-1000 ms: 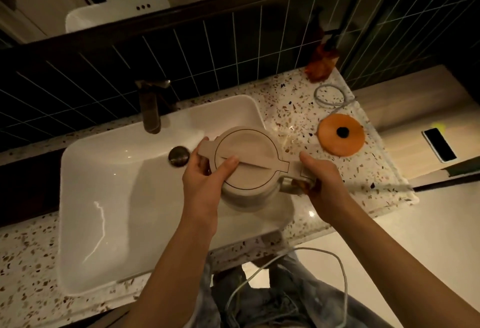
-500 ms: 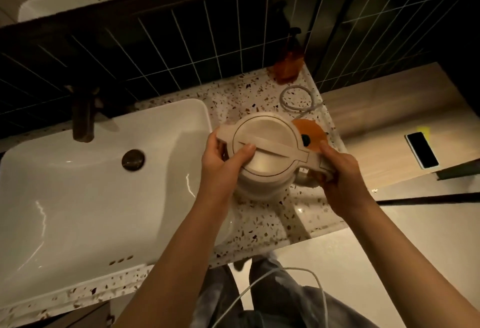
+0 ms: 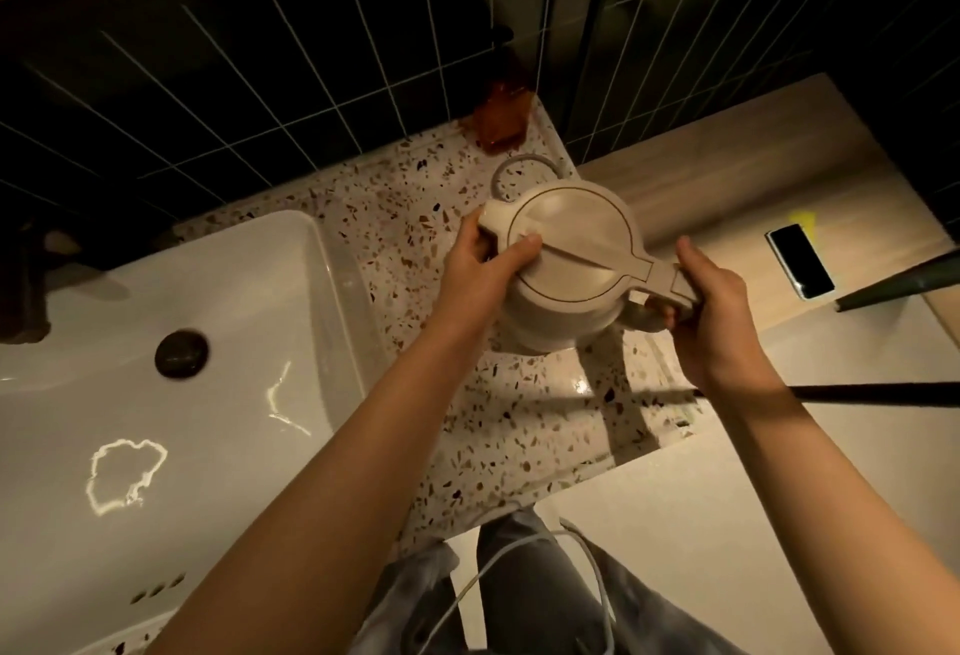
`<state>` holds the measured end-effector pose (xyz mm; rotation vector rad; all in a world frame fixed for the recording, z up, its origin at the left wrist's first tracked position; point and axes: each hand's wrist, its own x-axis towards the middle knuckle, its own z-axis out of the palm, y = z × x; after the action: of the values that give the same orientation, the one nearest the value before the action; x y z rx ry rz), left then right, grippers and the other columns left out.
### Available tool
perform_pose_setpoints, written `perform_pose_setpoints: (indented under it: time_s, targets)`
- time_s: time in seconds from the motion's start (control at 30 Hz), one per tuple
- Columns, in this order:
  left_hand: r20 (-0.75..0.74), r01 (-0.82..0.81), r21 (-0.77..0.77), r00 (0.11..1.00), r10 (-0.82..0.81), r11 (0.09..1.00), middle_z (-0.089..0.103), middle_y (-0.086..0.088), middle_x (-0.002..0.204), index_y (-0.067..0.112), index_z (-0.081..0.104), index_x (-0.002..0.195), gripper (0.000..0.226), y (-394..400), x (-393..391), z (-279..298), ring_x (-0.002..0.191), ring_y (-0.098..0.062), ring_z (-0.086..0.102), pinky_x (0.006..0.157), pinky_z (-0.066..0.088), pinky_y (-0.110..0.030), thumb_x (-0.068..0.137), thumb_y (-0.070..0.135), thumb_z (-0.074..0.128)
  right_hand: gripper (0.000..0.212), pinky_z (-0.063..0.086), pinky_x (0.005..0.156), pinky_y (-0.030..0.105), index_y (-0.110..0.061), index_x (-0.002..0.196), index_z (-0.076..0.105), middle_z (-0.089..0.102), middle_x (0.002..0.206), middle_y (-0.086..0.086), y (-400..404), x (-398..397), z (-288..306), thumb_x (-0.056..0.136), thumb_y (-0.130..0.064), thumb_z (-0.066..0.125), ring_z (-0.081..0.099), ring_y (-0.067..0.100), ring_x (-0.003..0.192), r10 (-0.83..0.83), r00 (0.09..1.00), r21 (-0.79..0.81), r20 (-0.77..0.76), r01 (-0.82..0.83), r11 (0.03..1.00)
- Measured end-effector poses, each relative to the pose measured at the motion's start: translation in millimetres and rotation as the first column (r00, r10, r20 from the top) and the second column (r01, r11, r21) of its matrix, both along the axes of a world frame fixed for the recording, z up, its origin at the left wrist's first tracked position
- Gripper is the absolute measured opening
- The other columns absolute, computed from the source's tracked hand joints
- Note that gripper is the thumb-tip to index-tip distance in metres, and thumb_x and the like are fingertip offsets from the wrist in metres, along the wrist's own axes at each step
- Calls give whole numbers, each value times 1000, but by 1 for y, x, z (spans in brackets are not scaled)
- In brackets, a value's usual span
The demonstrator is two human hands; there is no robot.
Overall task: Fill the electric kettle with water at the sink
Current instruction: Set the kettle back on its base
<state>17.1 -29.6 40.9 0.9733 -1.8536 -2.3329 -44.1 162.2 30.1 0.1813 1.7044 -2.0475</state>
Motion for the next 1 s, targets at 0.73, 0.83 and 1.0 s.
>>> perform_pose_setpoints:
  time_s: [0.73,0.83,1.0]
  targets:
    - [-5,89,76,996,-89,993,66,6,129,30,54,130,45,-10,-15,-37,128,-15,55,118,32,-44,91,9,62,56,45,46,12,-17,42,68,61,42,-6,0,-40,-35,91,0,46,55,1,39,-5,999,-114,44,10,993]
    - [-6,110,67,994,-110,992,68,9,126,32,56,128,44,-11,-18,-37,127,-15,56,117,34,-42,92,9,62,53,44,46,12,-17,45,67,61,43,-7,1,-40,-36,91,-2,48,55,2,39,-36,998,-99,43,40,994]
    - [16,140,62,990,-141,988,62,-1,138,19,45,145,56,-24,-29,-35,130,-17,54,115,36,-39,92,8,60,29,46,49,12,-6,67,59,63,45,-7,-4,-42,-33,93,-5,48,57,2,42,-17,1000,-100,21,19,995]
